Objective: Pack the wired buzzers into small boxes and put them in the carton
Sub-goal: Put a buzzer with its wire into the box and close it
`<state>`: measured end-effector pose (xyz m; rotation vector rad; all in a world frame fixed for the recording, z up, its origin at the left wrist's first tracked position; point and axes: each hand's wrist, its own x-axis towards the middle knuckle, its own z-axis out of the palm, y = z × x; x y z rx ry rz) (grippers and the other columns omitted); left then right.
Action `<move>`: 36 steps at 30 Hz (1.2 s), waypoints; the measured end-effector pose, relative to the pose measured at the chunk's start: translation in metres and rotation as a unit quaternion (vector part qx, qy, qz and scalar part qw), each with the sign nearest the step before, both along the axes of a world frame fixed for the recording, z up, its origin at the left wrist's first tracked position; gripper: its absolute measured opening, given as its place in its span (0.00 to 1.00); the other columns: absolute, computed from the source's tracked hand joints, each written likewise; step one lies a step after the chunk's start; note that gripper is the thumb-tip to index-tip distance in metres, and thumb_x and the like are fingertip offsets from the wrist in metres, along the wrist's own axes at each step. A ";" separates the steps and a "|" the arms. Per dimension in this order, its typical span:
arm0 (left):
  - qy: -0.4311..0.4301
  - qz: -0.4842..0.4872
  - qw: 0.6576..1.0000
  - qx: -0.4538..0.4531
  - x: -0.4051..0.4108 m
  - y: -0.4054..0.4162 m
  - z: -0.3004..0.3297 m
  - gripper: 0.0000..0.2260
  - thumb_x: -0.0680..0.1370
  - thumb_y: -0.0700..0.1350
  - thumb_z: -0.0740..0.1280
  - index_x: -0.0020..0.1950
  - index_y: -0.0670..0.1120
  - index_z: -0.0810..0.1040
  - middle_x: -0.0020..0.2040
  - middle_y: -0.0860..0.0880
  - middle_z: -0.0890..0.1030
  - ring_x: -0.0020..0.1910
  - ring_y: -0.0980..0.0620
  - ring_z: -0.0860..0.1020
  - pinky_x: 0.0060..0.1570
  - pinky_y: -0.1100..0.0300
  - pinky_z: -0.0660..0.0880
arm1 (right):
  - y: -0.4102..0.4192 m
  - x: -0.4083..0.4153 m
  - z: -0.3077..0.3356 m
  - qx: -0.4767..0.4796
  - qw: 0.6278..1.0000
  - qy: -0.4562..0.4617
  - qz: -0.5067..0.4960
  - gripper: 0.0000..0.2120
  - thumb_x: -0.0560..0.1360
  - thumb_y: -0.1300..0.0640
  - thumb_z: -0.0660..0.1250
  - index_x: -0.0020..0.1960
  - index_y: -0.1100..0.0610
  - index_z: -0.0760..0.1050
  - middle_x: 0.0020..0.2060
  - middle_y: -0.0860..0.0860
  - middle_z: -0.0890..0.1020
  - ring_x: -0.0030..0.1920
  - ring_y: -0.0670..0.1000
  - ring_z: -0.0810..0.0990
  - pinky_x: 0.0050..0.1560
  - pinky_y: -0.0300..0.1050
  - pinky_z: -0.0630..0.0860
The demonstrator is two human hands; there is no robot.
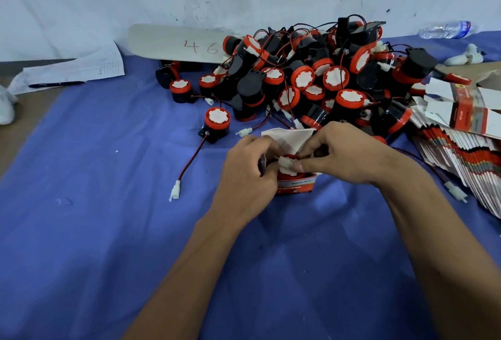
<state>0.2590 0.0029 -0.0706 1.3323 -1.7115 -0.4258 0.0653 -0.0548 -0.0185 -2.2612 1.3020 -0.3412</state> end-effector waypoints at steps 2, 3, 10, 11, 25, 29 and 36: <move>0.000 -0.003 1.000 -0.021 0.001 0.000 -0.002 0.11 0.75 0.33 0.71 0.53 0.47 0.83 0.53 0.51 0.82 0.54 0.54 0.79 0.52 0.64 0.76 | 0.000 0.003 -0.003 -0.011 1.000 0.006 -0.011 0.11 0.73 0.42 0.76 0.38 0.49 0.86 0.31 0.45 0.83 0.31 0.43 0.76 0.30 0.34 0.69; -0.001 -0.004 1.000 -0.029 0.002 -0.001 -0.002 0.12 0.75 0.33 0.71 0.54 0.47 0.83 0.53 0.51 0.82 0.54 0.54 0.79 0.52 0.66 0.76 | 0.000 0.005 -0.004 -0.014 1.000 0.001 -0.019 0.12 0.73 0.42 0.76 0.37 0.50 0.86 0.30 0.47 0.82 0.29 0.44 0.74 0.29 0.35 0.68; -0.030 -0.013 0.998 -0.050 0.004 -0.001 -0.006 0.12 0.76 0.34 0.70 0.57 0.46 0.83 0.54 0.50 0.81 0.54 0.54 0.79 0.53 0.66 0.76 | 0.003 0.021 -0.014 -0.099 0.988 0.034 -0.115 0.19 0.75 0.43 0.73 0.32 0.53 0.82 0.24 0.50 0.77 0.24 0.49 0.73 0.28 0.44 0.66; -0.036 -0.014 0.998 -0.051 0.004 -0.001 -0.006 0.13 0.76 0.34 0.70 0.58 0.46 0.83 0.54 0.50 0.81 0.54 0.53 0.79 0.54 0.65 0.76 | 0.004 0.022 -0.016 -0.116 0.984 0.043 -0.128 0.19 0.75 0.41 0.72 0.33 0.53 0.82 0.24 0.49 0.78 0.25 0.49 0.74 0.28 0.44 0.67; -0.124 0.030 0.991 -0.042 0.001 0.005 -0.001 0.11 0.80 0.42 0.62 0.59 0.43 0.81 0.55 0.47 0.78 0.48 0.47 0.79 0.45 0.49 0.80 | 0.006 0.023 -0.021 -0.053 0.992 0.019 -0.114 0.24 0.82 0.49 0.66 0.27 0.51 0.72 0.23 0.47 0.73 0.24 0.47 0.69 0.29 0.45 0.65; -0.097 0.027 0.994 -0.038 0.001 0.007 -0.003 0.10 0.80 0.40 0.65 0.60 0.45 0.81 0.58 0.49 0.78 0.50 0.49 0.79 0.46 0.51 0.80 | 0.006 0.026 -0.026 -0.076 0.986 -0.014 -0.145 0.27 0.82 0.51 0.66 0.25 0.52 0.68 0.21 0.48 0.71 0.22 0.47 0.67 0.27 0.43 0.63; -0.111 0.031 0.992 -0.046 0.000 0.007 -0.003 0.08 0.80 0.40 0.67 0.59 0.44 0.78 0.61 0.47 0.76 0.50 0.49 0.77 0.46 0.56 0.78 | 0.011 0.032 -0.028 -0.161 0.959 -0.062 -0.224 0.19 0.70 0.40 0.77 0.30 0.52 0.81 0.24 0.46 0.80 0.25 0.47 0.78 0.27 0.45 0.76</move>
